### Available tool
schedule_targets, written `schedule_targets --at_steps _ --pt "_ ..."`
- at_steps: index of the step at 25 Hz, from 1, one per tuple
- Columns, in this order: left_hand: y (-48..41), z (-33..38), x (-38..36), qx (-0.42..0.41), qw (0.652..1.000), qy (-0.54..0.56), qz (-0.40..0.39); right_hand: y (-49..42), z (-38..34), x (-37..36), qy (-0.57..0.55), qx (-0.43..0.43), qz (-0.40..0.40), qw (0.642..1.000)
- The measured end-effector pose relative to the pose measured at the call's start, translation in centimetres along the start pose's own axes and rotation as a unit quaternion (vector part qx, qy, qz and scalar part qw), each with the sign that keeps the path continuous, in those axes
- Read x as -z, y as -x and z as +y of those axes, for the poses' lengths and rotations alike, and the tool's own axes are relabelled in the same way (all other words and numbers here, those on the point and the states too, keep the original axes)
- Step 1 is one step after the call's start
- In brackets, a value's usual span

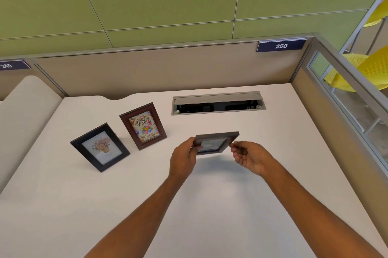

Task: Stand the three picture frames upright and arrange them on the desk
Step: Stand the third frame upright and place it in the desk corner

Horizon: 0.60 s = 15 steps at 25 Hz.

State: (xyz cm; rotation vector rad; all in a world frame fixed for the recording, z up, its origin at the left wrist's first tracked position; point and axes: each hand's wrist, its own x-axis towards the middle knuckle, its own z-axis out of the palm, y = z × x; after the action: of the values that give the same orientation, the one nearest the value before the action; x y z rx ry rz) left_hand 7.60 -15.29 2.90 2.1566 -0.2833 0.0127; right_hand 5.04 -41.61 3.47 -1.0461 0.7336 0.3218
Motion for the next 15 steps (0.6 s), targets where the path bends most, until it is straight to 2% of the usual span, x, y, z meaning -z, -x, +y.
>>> schedule_targets --at_steps 3,7,11,15 --pt "0.1 0.0 0.2 0.058 0.995 0.079 0.008 0.3 -0.5 0.0 0.033 0.053 0.004 0.998" --pt "0.7 0.4 0.2 0.144 0.967 0.208 0.006 0.6 -0.6 -0.7 0.104 0.100 -0.015 0.989" --pt "1.0 0.4 0.6 0.202 0.951 0.234 -0.013 0.9 0.4 -1.9 0.183 0.120 -0.028 0.975" --pt "1.4 0.5 0.9 0.223 0.944 0.241 -0.035 1.1 1.9 -3.2 0.188 0.099 -0.054 0.976"
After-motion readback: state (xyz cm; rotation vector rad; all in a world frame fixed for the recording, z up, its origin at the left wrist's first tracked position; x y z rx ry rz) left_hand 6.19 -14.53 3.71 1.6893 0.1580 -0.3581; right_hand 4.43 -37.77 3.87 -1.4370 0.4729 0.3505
